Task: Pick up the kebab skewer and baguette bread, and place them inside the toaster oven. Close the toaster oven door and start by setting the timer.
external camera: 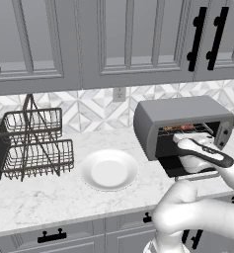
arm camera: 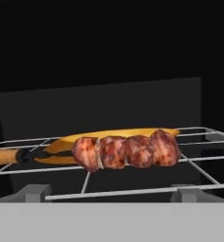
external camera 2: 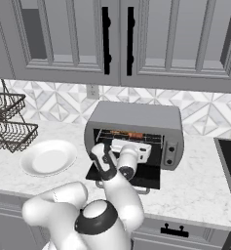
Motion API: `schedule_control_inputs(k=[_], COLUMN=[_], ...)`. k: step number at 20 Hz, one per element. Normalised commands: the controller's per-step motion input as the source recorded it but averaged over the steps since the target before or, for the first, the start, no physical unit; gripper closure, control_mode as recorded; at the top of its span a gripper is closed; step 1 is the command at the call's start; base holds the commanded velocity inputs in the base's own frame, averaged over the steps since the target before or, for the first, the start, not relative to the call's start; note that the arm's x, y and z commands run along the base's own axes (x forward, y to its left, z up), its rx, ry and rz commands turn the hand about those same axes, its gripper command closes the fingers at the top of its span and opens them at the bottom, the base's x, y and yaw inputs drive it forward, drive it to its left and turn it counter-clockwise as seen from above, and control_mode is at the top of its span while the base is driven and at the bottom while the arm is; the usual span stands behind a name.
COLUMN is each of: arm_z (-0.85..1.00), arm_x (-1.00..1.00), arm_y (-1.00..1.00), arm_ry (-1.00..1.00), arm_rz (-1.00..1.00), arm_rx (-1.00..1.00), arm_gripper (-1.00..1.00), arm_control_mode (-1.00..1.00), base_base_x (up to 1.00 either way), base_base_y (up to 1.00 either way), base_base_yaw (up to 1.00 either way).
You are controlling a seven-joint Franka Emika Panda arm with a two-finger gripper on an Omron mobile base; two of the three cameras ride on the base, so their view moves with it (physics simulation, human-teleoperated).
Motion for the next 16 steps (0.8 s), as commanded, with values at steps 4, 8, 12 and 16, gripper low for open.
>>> schedule_control_inputs(k=[4,8,12,16], arm_z=[0.16,0.29,0.27,0.19], arm_x=[-0.5,-0.77,-0.74,-0.64], arm_y=[-0.11,-0.3,-0.36,-0.31], arm_ry=[0.0,0.0,0.02,0.03], arm_rz=[0.0,0.0,0.0,0.0], arm_rx=[0.0,0.0,0.0,0.0], arm_gripper=[-1.0,-1.0,-1.0,-1.0], arm_control_mode=[-1.0,-1.0,-1.0,-1.0], base_base_x=[0.0,0.0,0.0,0.0], base_base_y=[0.0,0.0,0.0,0.0], base_base_yaw=[0.0,0.0,0.0,0.0])
